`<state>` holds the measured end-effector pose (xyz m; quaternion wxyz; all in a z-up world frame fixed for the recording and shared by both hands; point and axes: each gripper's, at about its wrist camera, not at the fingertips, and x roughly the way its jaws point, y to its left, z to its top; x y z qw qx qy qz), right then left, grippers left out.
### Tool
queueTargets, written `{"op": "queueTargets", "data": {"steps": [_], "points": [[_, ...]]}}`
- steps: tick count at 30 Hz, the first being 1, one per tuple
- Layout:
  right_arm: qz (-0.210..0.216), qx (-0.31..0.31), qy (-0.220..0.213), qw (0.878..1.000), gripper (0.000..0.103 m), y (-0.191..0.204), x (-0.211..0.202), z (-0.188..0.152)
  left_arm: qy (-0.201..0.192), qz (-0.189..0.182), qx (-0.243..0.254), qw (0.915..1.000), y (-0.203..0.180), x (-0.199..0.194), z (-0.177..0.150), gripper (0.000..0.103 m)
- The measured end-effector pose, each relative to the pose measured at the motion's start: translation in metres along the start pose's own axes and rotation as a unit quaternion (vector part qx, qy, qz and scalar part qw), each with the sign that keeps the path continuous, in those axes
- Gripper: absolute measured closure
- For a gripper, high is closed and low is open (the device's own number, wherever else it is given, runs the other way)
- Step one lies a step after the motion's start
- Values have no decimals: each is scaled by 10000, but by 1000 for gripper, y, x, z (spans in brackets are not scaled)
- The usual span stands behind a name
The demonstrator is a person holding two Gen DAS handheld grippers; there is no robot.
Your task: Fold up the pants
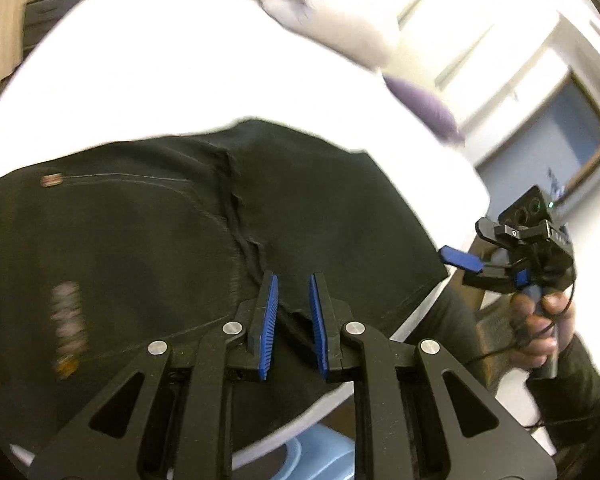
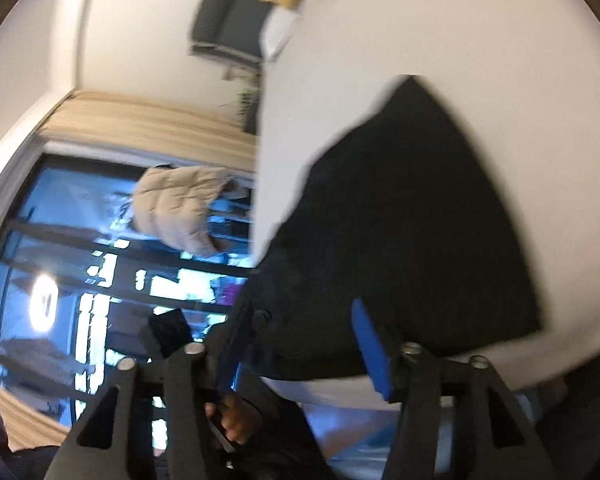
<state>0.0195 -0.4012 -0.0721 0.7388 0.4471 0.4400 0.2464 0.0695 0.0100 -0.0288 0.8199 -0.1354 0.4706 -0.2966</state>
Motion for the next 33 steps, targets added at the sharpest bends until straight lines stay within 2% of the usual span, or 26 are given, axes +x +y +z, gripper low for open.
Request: {"op": "queueTargets", "data": {"steps": [5, 7, 9, 10, 11, 12, 13, 15, 16, 19, 22, 23, 26, 31, 33], "points": [[249, -181, 525, 9981, 41, 32, 70, 21, -646, 64, -867, 9941, 38, -71, -19, 87], [303, -225, 811, 9960, 35, 40, 107, 28, -939, 205, -1183, 9883, 55, -101, -32, 85], [286, -198, 985, 9945, 28, 41, 134, 31, -1189, 369, -1549, 9800, 73, -124, -45, 64], [266, -147, 1065, 9939, 28, 38, 147, 32, -1328, 455, -1766, 9742, 81, -134, -54, 26], [196, -83, 1120, 9935, 28, 35, 160, 32, -1530, 534, -2002, 9663, 90, -145, -63, 7], [67, 4, 1128, 9936, 28, 27, 172, 33, -1792, 581, -2253, 9559, 97, -158, -74, 6], [-44, 39, 1130, 9936, 29, 20, 176, 32, -1898, 552, -2435, 9495, 104, -167, -81, 6], [-325, 161, 1056, 9937, 47, 4, 184, 32, -1802, 491, -2728, 9438, 117, -173, -90, 7], [-296, 205, 987, 9945, 47, 1, 182, 32, -1773, 465, -2849, 9409, 122, -174, -94, 7], [-181, 269, 973, 9947, 42, 1, 175, 33, -1721, 90, -3333, 9269, 136, -170, -107, 7], [-167, 283, 828, 9960, 27, 11, 170, 32, -1650, -42, -3597, 9184, 148, -164, -114, 7], [-108, 307, 744, 9967, 24, 15, 169, 31, -1669, -86, -3718, 9131, 150, -162, -116, 7], [60, 398, 697, 9968, 23, 17, 169, 29, -1795, -255, -4079, 8949, 164, -155, -121, 7], [162, 434, 760, 9960, 23, 15, 170, 27, -1891, -470, -4143, 8890, 176, -137, -115, 7], [176, 438, 786, 9958, 23, 18, 173, 27, -1791, -508, -4351, 8809, 188, -125, -119, 7]]}}
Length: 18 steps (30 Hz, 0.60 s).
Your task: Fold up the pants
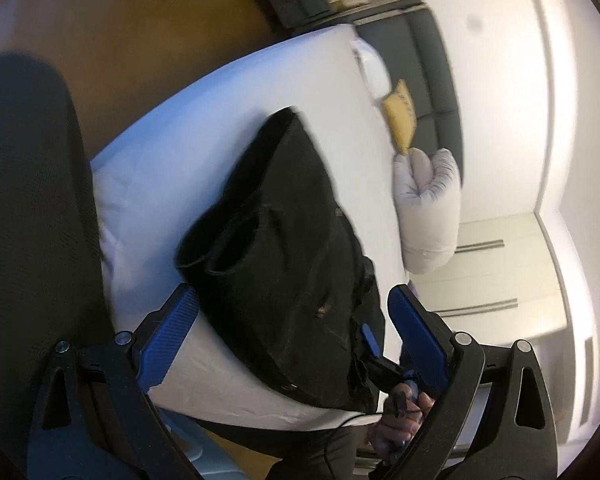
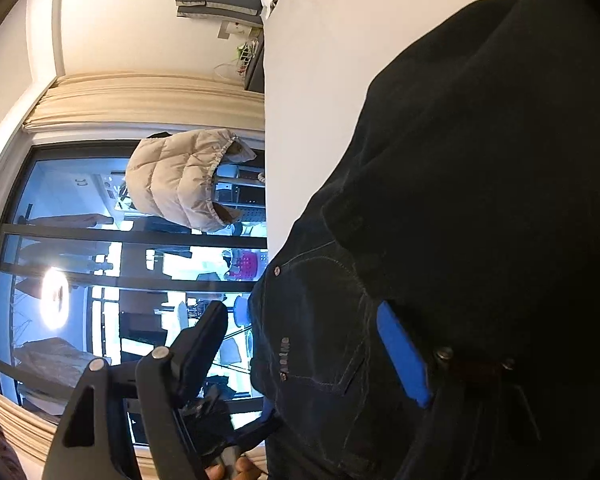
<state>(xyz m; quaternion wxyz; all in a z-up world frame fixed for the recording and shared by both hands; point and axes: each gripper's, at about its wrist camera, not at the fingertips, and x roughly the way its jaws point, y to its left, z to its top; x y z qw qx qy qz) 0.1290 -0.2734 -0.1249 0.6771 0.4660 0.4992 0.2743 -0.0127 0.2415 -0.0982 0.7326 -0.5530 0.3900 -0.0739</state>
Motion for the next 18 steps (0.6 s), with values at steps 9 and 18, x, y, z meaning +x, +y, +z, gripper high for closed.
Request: {"op": "queueTargets", "data": {"steps": [9, 18], "points": [[35, 2, -19, 10000, 23, 1, 2, 0, -11, -447, -624, 9970, 28, 22, 3, 7], [181, -126, 204, 9995, 23, 11, 8, 2, -136, -1174, -1136, 9865, 41, 18, 10, 14]]}}
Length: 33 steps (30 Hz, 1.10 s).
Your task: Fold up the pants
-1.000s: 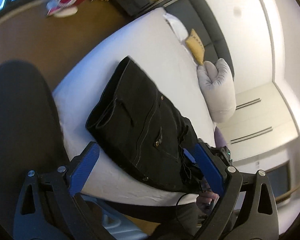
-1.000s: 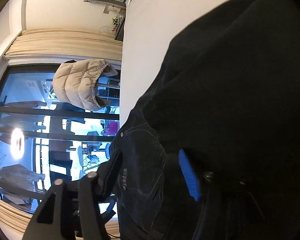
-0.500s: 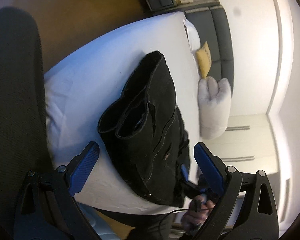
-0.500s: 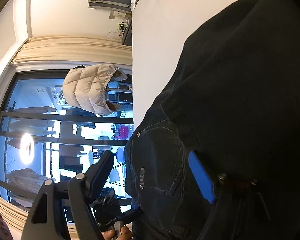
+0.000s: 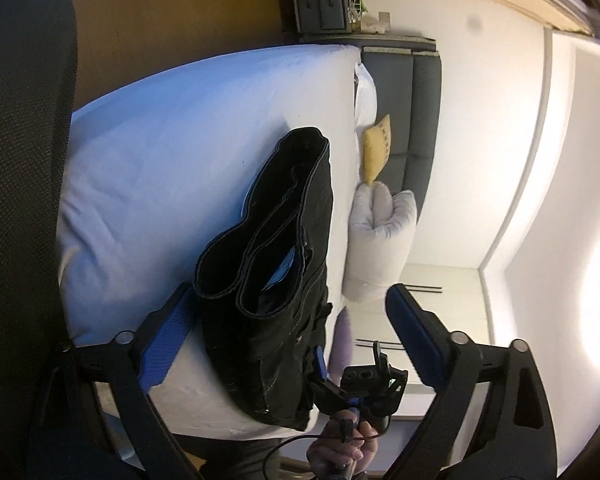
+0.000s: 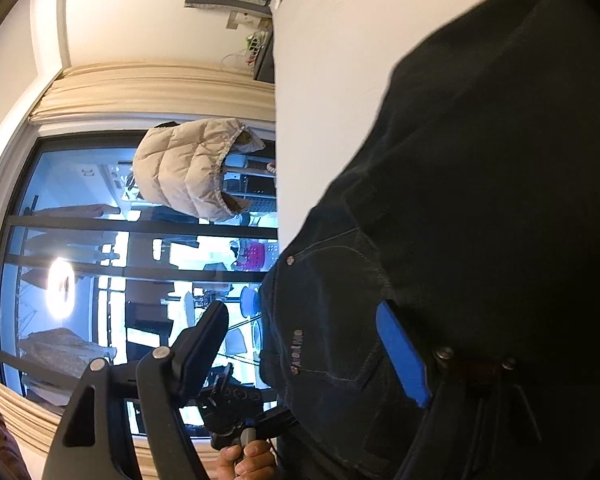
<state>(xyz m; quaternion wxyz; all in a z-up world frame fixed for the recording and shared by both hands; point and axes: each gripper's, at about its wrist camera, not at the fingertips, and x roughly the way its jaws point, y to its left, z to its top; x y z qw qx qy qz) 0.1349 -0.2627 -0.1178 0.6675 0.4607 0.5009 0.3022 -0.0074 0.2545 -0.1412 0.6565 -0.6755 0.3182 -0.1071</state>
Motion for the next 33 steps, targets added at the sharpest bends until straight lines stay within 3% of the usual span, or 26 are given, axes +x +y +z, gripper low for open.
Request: {"op": "queueTargets", "data": {"steps": [2, 8, 17, 19, 20, 28, 31, 33], "points": [[3, -95, 33, 9999, 23, 7, 0, 3, 40, 109, 56, 9999, -2, 1, 0, 39], [-258, -345, 66, 9991, 23, 25, -5, 19, 122, 546, 359, 9978, -14, 7, -4, 72], [-649, -407, 688, 9947, 23, 24, 22, 22, 127, 883, 1416, 9859, -63, 16, -15, 79], [-988, -305, 929, 9903, 24, 8, 39, 19, 134, 936, 1568, 9831, -71, 18, -18, 81], [-1088, -269, 915, 9895, 28, -1, 44, 18, 147, 950, 1645, 9817, -75, 20, -19, 81], [-941, -461, 675, 9922, 28, 0, 40, 12, 371, 1011, 2497, 9623, -123, 51, -39, 82], [-845, -249, 665, 9939, 27, 1, 30, 14, 516, 1062, 3021, 9459, -149, 69, -57, 82], [-754, -260, 589, 9951, 27, 3, 17, 20, 658, 1109, 3493, 9281, -170, 91, -71, 82]]}}
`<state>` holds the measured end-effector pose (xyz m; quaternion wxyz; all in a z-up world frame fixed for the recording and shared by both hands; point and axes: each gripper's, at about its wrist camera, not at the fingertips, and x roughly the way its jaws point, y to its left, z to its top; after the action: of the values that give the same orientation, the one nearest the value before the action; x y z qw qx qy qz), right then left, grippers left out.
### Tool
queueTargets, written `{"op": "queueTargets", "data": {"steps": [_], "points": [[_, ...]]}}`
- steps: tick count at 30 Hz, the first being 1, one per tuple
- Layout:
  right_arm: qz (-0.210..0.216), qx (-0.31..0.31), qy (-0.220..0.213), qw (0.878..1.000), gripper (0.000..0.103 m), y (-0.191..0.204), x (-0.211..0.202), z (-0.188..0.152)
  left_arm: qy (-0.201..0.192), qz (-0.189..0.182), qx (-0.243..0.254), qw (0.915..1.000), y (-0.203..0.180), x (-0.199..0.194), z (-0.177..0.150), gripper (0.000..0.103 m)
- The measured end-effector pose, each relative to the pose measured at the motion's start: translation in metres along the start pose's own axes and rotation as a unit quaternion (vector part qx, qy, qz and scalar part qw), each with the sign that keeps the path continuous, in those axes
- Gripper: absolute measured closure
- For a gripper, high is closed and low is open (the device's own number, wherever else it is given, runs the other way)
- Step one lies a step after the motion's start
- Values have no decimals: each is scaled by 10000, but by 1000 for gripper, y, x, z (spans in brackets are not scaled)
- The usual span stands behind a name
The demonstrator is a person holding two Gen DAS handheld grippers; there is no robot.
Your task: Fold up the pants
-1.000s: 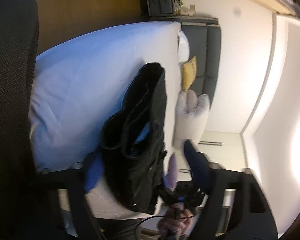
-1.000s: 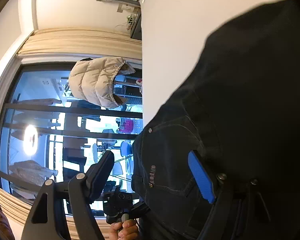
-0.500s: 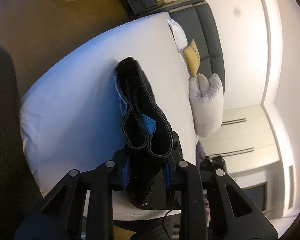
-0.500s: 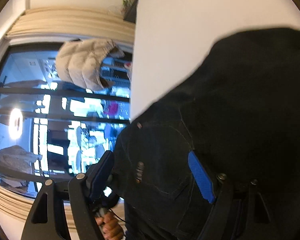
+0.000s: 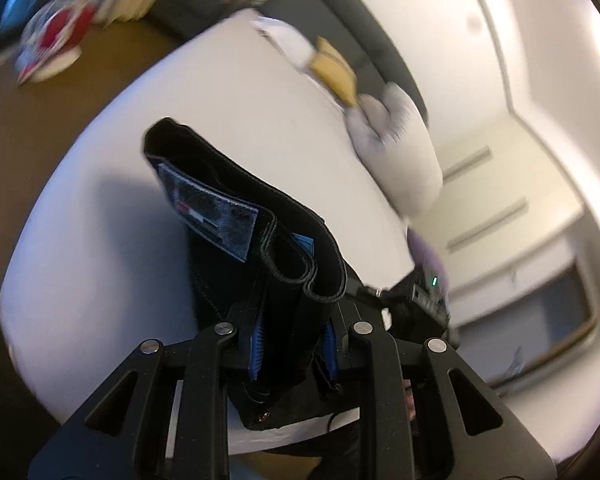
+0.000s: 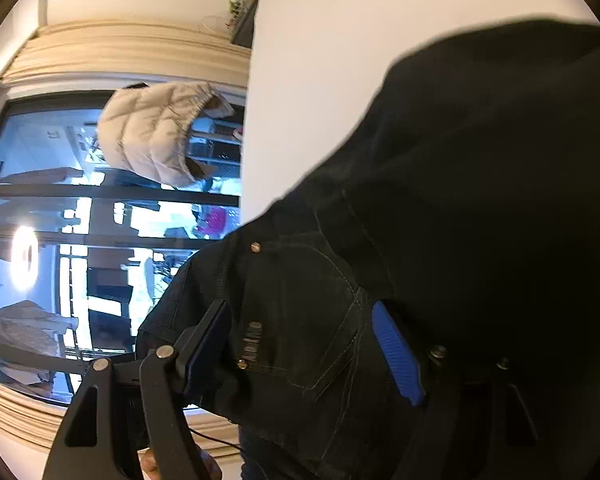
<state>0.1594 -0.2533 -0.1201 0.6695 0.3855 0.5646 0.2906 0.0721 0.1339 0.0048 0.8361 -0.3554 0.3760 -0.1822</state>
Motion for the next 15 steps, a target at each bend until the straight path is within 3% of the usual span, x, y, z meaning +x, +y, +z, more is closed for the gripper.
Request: {"op": "queueTargets", "data": {"steps": [3, 8, 12, 15], "points": [[177, -9, -141, 9997, 27, 2, -24, 7, 359, 7, 686, 9970, -42, 31, -3, 82], [577, -21, -342, 9977, 21, 5, -57, 16, 993, 96, 1639, 9814, -94, 95, -31, 82], [448, -402, -88, 9982, 18, 21, -55, 9, 1397, 286, 2288, 9630, -121, 127, -61, 82], [169, -584, 13, 9982, 18, 22, -49, 5, 1505, 393, 2453, 9569, -127, 138, -70, 82]]}}
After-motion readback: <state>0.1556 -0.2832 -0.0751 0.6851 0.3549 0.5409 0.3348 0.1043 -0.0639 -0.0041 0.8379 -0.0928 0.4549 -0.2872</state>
